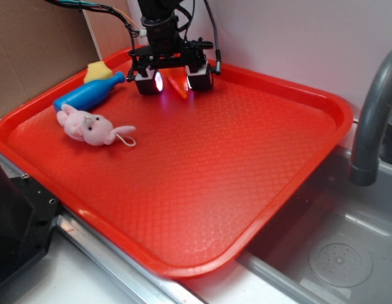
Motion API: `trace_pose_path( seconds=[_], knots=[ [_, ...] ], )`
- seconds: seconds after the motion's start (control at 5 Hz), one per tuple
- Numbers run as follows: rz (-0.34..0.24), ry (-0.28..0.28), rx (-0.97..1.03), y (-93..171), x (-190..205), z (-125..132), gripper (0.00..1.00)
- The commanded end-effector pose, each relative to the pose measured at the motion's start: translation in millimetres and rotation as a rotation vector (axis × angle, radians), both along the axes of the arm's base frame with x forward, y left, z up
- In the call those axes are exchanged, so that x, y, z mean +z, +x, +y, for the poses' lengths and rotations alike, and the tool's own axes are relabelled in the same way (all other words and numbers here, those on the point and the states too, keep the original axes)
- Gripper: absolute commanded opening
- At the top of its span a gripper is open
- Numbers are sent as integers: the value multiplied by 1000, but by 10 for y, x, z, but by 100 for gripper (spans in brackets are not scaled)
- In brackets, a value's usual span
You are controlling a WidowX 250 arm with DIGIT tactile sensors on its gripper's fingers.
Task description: Grab the carrot.
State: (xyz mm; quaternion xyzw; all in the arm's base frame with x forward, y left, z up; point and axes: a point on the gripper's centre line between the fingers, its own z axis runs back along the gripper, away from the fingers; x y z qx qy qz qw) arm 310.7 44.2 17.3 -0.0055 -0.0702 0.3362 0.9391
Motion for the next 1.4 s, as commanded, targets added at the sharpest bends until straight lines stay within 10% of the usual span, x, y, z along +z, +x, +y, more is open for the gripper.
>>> trace_pose_path(
  seconds=[0.0,0.4,0.8,1.2],
  knots=[
    [-5,-30,-3,-267,98,308,0],
    [20,-115,-105,-513,477,148,0],
    [-105,-91,-369,-577,1472,-662,0],
    [-142,-86,-472,-769,1922,-857,0]
  ],
)
